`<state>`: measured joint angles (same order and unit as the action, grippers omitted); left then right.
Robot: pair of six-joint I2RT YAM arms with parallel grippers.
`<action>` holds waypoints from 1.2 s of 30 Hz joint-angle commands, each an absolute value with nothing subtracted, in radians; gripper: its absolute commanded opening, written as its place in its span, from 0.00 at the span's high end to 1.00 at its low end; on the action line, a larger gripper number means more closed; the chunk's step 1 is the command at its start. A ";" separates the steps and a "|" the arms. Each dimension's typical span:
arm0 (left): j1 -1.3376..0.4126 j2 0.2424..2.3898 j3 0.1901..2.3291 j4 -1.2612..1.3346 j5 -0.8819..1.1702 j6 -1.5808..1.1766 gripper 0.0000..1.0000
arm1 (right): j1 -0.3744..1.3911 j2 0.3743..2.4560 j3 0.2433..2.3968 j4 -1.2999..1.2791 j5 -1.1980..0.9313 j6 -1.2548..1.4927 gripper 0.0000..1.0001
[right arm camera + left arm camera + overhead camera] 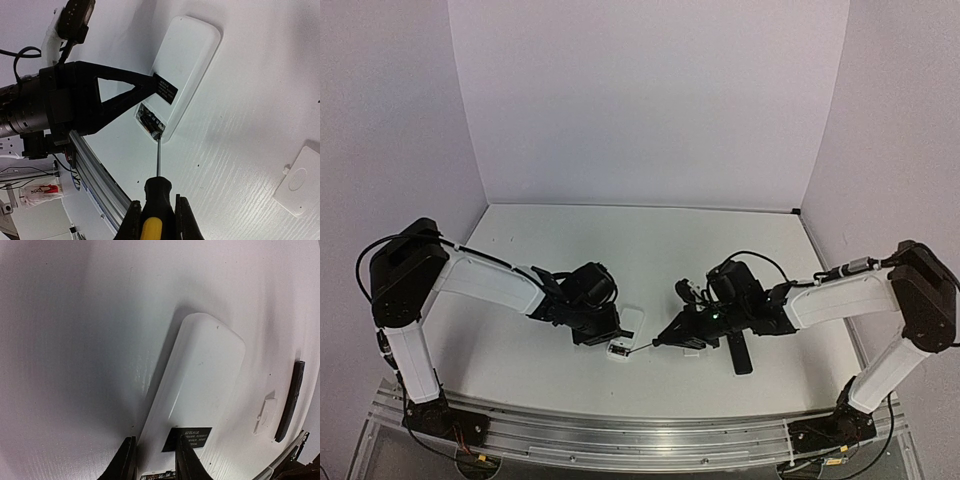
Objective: Unload the batteries from the remote control
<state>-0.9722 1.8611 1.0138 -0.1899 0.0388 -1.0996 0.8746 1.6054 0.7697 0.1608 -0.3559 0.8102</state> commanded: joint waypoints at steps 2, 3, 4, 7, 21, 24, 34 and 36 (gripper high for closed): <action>-1.010 1.998 0.936 -0.297 0.142 -1.112 0.77 | 0.915 1.595 0.794 0.459 -0.453 0.873 1.00; -1.011 1.998 0.936 -0.296 0.142 -1.113 0.77 | 0.918 1.591 0.796 0.472 -0.459 0.876 1.00; -1.011 1.999 0.937 -0.296 0.143 -1.113 0.77 | 0.921 1.585 0.798 0.484 -0.461 0.880 1.00; -1.012 2.001 0.938 -0.295 0.142 -1.116 0.77 | 0.928 1.564 0.811 0.495 -0.477 0.877 1.00; -1.012 2.011 0.957 -0.310 0.137 -1.124 0.77 | 0.949 1.550 0.817 0.500 -0.501 0.880 1.00; -1.012 2.014 0.962 -0.312 0.137 -1.123 0.77 | 0.949 1.548 0.806 0.491 -0.496 0.879 1.00; -1.012 2.011 0.966 -0.312 0.139 -1.119 0.77 | 0.949 1.415 0.786 0.141 -0.339 0.716 1.00; -1.012 2.007 0.966 -0.307 0.142 -1.116 0.77 | 0.948 1.391 0.802 0.004 -0.276 0.673 1.00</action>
<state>-0.9714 1.8656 1.0206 -0.1858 0.0223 -1.1191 0.9516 1.4656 0.7742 0.2526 -0.3943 0.7824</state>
